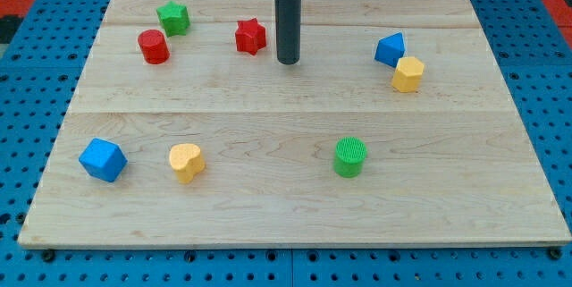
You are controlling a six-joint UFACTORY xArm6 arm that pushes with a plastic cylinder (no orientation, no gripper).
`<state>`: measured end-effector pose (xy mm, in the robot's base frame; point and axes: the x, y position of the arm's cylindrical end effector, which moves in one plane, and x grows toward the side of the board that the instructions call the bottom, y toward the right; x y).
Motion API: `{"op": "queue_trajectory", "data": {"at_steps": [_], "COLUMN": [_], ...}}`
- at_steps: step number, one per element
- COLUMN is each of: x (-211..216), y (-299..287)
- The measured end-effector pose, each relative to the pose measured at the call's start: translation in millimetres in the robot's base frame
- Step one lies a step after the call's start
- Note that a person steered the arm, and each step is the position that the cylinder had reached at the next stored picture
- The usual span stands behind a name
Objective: Slightly move the red star towards the left
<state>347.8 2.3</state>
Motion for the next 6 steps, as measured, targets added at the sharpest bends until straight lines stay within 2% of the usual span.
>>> {"op": "queue_trajectory", "data": {"at_steps": [2, 3, 4, 5, 6], "x": [-49, -49, -49, -49, -49], "y": [-7, -7, -38, -102, -108]}}
